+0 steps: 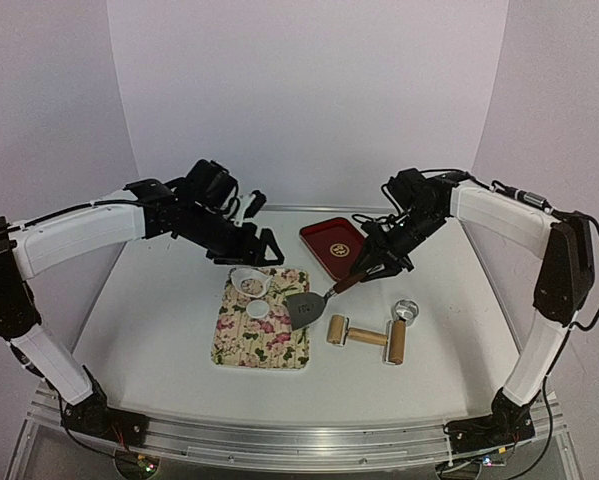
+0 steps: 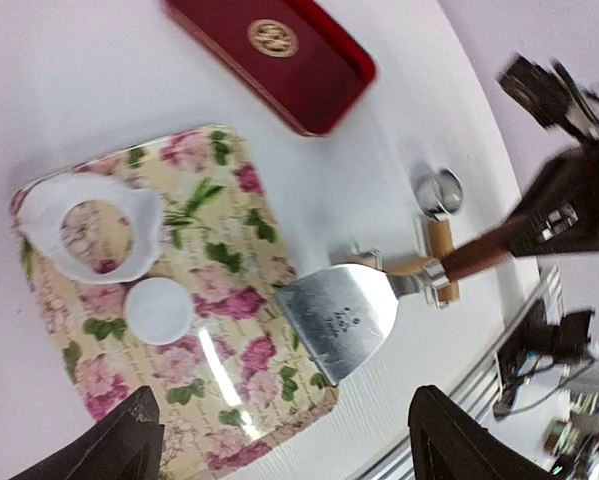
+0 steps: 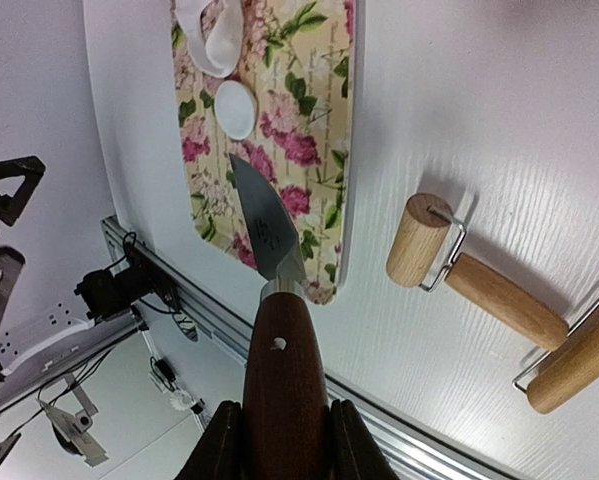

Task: Roll out the dumpling wrappers from the dough

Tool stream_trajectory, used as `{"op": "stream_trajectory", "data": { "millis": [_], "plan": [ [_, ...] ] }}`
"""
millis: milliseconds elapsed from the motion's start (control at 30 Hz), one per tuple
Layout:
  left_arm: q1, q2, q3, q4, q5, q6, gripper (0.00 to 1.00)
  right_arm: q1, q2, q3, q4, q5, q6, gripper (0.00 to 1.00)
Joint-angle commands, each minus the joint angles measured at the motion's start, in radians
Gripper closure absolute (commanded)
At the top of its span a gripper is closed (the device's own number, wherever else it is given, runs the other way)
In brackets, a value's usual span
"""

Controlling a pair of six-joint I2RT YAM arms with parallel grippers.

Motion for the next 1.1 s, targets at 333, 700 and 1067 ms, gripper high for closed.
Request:
{"op": "stream_trajectory", "data": {
  "millis": [333,700,1067],
  "plan": [
    [0.306,0.191,-0.156,0.072,0.114,-0.046,0.15,0.045,0.234,0.21,0.106,0.114,0.097,1.0],
    [0.328,0.434,0.005,0.004,0.16,0.125,0.55,0.054,0.321,0.247,0.131,0.142,0.112,1.0],
    [0.328,0.491,0.056,-0.048,0.125,0.145,0.84,0.053,0.412,0.307,0.133,0.08,0.103,1.0]
  ]
}}
